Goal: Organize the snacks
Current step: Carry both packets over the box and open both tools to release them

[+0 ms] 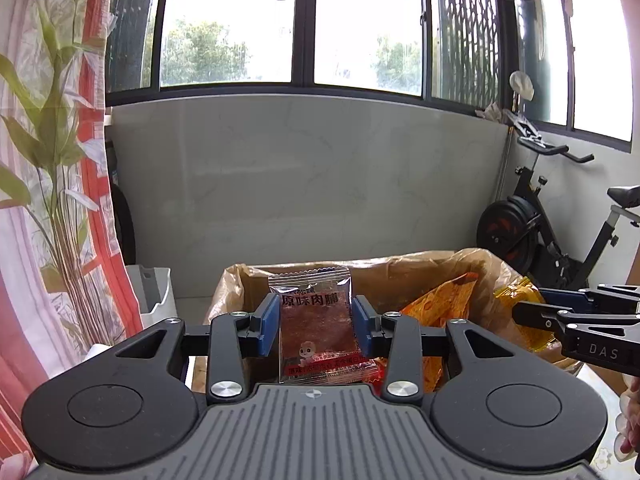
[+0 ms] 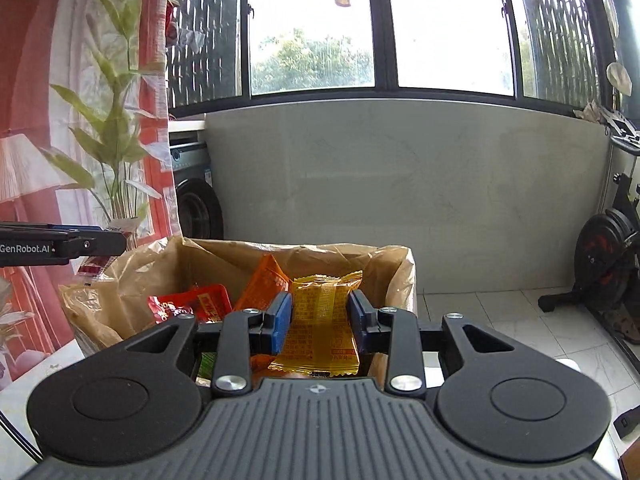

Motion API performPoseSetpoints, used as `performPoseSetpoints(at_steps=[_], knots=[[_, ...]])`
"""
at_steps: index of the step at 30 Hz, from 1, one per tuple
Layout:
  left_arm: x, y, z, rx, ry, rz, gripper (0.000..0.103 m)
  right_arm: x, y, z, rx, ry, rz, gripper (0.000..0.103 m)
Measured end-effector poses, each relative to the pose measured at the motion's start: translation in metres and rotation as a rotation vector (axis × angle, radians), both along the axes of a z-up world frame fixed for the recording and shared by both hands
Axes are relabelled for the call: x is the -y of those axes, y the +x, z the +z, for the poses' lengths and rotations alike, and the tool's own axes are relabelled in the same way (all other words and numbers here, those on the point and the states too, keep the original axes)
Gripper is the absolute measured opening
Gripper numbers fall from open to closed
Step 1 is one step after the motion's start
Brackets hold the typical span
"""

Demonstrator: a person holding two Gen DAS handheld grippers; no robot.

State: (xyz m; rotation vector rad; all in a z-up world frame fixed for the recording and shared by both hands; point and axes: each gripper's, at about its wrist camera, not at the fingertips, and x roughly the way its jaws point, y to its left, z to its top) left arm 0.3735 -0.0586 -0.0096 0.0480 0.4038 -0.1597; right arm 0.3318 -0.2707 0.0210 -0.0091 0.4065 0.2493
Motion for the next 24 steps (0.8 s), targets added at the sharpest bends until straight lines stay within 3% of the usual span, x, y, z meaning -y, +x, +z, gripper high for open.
performPoseSetpoints(at_steps=[8, 24], knots=[[0.009, 0.021, -0.016, -0.074, 0.040, 0.013, 0.042, -0.005, 0.009, -0.009, -0.058, -0.031, 0.009, 0.034], [-0.004, 0.026, -0.028, -0.114, 0.083, 0.020, 0.042, -0.004, 0.012, -0.015, -0.108, -0.038, -0.008, 0.034]])
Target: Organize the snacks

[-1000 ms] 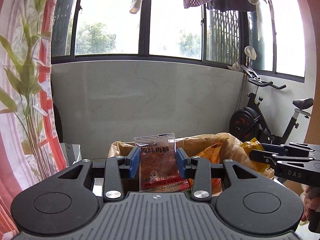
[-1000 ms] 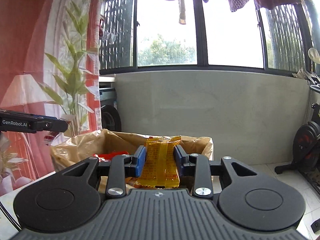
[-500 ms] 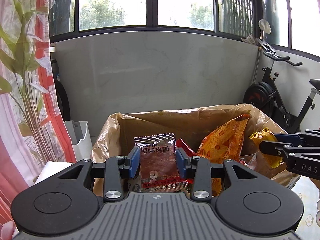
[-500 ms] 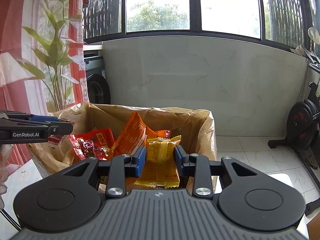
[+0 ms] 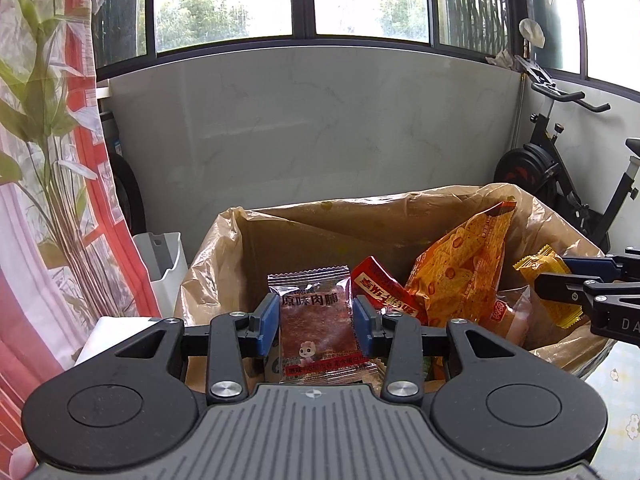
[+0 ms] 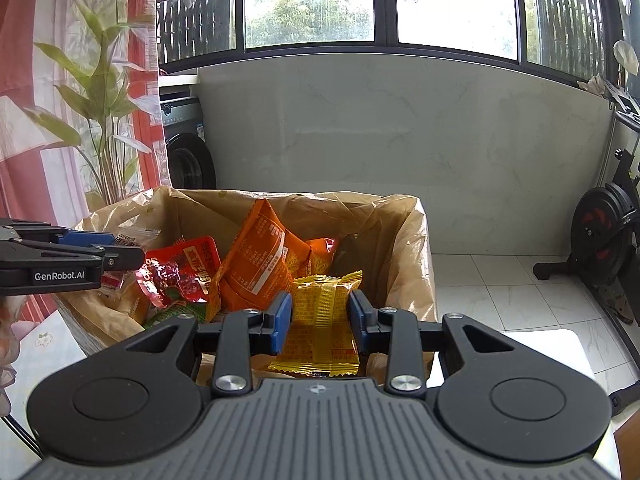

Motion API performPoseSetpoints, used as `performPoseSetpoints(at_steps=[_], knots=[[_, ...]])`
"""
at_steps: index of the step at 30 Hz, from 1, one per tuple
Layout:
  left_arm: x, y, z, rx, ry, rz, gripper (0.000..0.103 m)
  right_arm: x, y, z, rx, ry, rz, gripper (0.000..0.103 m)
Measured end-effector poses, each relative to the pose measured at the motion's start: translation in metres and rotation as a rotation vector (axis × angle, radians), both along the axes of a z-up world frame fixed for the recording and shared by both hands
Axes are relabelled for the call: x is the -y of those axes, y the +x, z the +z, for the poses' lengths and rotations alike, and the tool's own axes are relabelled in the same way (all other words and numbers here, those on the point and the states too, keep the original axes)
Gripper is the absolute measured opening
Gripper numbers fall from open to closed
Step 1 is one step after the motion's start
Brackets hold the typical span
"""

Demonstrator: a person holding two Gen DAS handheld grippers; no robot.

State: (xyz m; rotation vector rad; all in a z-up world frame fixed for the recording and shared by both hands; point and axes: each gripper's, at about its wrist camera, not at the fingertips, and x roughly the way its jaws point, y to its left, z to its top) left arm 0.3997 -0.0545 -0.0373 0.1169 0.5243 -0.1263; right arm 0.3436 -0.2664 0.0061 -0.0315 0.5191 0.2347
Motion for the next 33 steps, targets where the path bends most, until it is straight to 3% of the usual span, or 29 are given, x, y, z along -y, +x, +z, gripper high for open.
performPoseSetpoints(at_steps=[9, 16, 18, 21, 27, 33], knots=[[0.001, 0.000, -0.002, -0.001, 0.019, -0.006, 0.047, 0.000, 0.000, -0.003, -0.002, -0.009, -0.005, 0.034], [-0.001, -0.001, 0.001, -0.010, -0.011, -0.015, 0.068, -0.002, 0.002, -0.001, -0.012, -0.012, -0.016, 0.040], [-0.001, -0.004, 0.003, 0.000, -0.011, -0.018, 0.074, -0.002, 0.001, 0.001, -0.010, -0.004, -0.021, 0.055], [-0.001, -0.011, 0.009, 0.023, 0.011, -0.026, 0.080, -0.002, -0.003, 0.005, -0.006, 0.010, -0.013, 0.070], [-0.005, -0.025, 0.025, 0.021, 0.012, -0.057, 0.087, -0.004, -0.012, 0.017, 0.006, 0.013, -0.040, 0.089], [-0.006, -0.044, 0.045, 0.065, 0.036, -0.033, 0.093, -0.002, -0.024, 0.030, 0.025, 0.022, -0.078, 0.097]])
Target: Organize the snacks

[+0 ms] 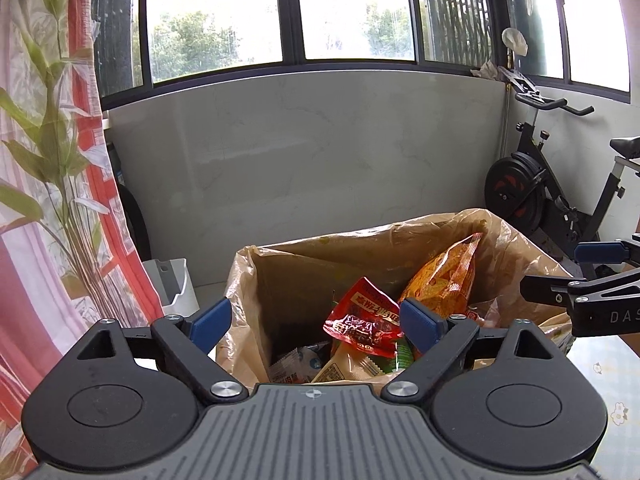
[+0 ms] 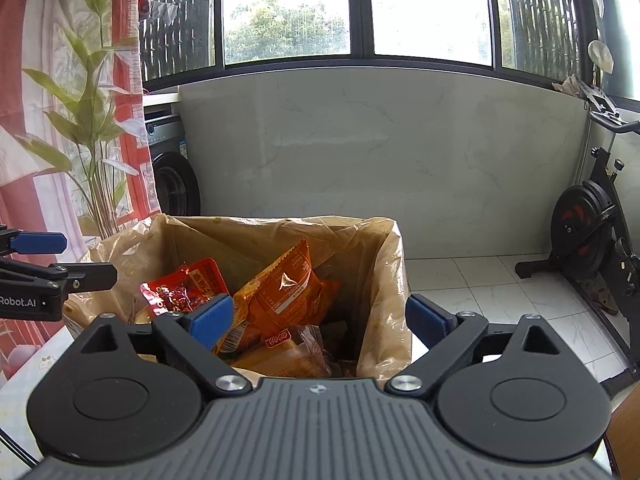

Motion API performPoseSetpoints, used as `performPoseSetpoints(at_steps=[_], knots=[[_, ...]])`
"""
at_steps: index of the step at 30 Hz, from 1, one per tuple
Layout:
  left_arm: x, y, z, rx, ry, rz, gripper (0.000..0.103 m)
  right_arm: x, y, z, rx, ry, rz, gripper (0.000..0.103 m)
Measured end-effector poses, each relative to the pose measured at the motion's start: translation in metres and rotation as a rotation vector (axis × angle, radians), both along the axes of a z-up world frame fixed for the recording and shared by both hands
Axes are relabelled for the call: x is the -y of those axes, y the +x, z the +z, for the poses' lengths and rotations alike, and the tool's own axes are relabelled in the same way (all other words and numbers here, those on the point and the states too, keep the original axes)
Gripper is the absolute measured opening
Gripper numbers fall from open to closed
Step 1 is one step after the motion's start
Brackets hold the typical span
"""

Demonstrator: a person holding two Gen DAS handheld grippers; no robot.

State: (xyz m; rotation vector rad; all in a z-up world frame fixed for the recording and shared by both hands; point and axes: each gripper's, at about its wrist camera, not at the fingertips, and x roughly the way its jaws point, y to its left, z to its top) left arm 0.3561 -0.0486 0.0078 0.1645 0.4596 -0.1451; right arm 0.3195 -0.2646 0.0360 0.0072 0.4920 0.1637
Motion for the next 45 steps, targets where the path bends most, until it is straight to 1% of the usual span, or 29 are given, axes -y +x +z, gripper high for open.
performPoseSetpoints(at_steps=[5, 9, 13, 15, 17, 18, 21, 25, 27, 32, 45], knots=[[0.000, -0.017, 0.015, 0.031, 0.007, 0.018, 0.093, -0.003, -0.014, 0.012, 0.012, -0.018, -0.012, 0.102], [0.000, -0.039, 0.027, 0.085, 0.029, 0.040, 0.093, -0.007, -0.030, 0.025, 0.024, -0.028, -0.012, 0.102], [-0.005, -0.064, 0.041, 0.093, -0.003, 0.054, 0.093, -0.012, -0.054, 0.041, 0.044, -0.036, -0.015, 0.103], [-0.006, -0.078, 0.045, 0.091, 0.009, 0.068, 0.093, -0.012, -0.067, 0.048, 0.065, -0.009, -0.013, 0.103], [-0.008, -0.092, 0.049, 0.106, 0.006, 0.088, 0.093, -0.011, -0.077, 0.054, 0.070, 0.023, -0.014, 0.103], [-0.009, -0.099, 0.052, 0.113, -0.007, 0.093, 0.093, -0.011, -0.084, 0.057, 0.079, 0.038, -0.017, 0.103], [-0.019, -0.116, 0.059, 0.121, -0.058, 0.104, 0.093, -0.017, -0.098, 0.061, 0.101, 0.018, -0.029, 0.103], [-0.027, -0.130, 0.062, 0.139, -0.051, 0.140, 0.093, -0.021, -0.107, 0.065, 0.096, 0.021, -0.013, 0.103], [-0.031, -0.136, 0.061, 0.141, -0.057, 0.136, 0.093, -0.022, -0.111, 0.065, 0.098, 0.031, -0.014, 0.103], [-0.035, -0.140, 0.057, 0.114, -0.078, 0.137, 0.093, -0.025, -0.112, 0.062, 0.085, 0.034, -0.018, 0.103], [-0.038, -0.136, 0.055, 0.096, -0.098, 0.146, 0.093, -0.023, -0.115, 0.060, 0.069, 0.043, -0.030, 0.103]])
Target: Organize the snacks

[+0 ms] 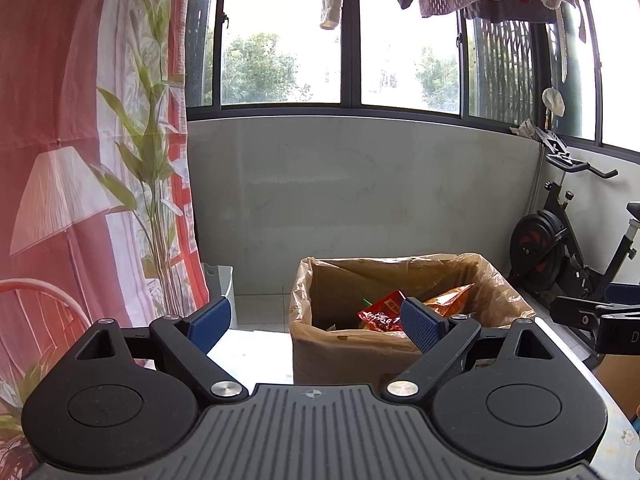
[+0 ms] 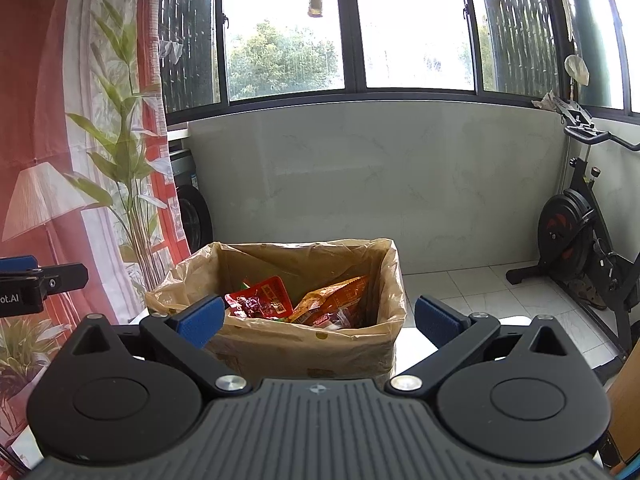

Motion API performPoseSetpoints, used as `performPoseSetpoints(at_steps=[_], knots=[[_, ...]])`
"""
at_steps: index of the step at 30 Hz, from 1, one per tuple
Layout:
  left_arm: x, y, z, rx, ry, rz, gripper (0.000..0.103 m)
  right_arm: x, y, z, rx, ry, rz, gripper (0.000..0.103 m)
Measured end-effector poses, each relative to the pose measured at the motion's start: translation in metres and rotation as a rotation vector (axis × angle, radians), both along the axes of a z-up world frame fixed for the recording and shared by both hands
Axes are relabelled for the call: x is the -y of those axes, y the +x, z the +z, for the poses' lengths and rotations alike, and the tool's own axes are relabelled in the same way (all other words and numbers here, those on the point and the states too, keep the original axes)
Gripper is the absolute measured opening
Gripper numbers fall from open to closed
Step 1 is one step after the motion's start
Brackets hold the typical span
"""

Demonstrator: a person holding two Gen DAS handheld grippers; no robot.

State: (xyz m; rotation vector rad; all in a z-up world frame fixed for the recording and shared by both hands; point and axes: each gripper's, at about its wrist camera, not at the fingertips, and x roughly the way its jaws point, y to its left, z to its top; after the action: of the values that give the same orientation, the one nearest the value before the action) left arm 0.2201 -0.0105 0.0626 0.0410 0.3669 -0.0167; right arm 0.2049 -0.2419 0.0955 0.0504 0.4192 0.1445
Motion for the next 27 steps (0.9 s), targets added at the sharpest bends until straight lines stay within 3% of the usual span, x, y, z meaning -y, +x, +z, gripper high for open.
performPoseSetpoints(at_steps=[27], knots=[[-0.0024, 0.0026, -0.0033, -0.019, -0.019, 0.004, 0.093, 0.0002, -0.0025, -0.0006, -0.007, 0.010, 0.000, 0.103]])
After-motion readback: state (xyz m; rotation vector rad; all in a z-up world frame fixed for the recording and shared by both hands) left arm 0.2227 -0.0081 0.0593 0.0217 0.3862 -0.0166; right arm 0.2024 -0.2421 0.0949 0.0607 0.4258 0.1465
